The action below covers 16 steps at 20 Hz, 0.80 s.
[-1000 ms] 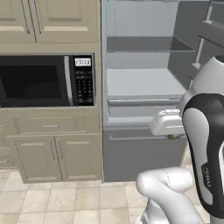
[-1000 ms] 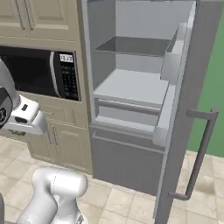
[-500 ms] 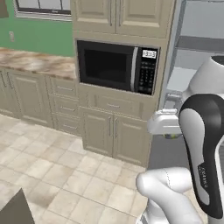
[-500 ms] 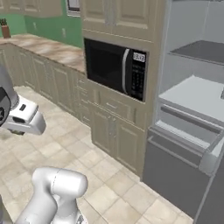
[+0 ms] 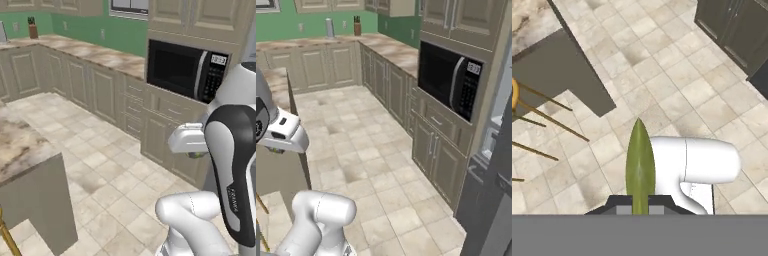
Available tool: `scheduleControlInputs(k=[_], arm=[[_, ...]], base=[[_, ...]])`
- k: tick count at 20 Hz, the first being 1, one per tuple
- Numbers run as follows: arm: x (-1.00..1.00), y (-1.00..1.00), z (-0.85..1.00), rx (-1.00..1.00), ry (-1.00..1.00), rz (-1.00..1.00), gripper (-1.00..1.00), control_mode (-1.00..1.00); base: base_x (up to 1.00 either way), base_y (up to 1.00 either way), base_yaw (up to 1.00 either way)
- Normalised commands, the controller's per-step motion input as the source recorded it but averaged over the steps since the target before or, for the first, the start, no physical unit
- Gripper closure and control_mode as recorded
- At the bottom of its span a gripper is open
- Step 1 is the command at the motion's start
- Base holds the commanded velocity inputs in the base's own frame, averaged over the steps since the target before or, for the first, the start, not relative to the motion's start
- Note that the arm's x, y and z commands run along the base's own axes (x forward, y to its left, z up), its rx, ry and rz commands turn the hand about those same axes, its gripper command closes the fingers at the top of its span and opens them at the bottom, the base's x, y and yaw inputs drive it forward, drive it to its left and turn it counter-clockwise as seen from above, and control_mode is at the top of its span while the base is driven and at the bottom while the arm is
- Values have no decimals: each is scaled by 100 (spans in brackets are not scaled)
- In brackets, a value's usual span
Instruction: There is a bowl on the dining counter. Grab a lemon wedge from the fridge and place it in the bowl. Then get the liquor bottle and glass cup from the cabinet and place them next to the bowl.
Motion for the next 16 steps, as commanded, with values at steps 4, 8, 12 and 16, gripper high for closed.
scheduleControlInputs(k=[4, 8, 12, 16], arm=[[0, 0, 0, 0, 0, 0, 100, 100], [0, 0, 0, 0, 0, 0, 100, 100], [0, 0, 0, 0, 0, 0, 100, 100], [0, 0, 0, 0, 0, 0, 100, 100]], base=[[-85, -1, 53], [-46, 44, 39], [-8, 97, 20], [0, 100, 12]])
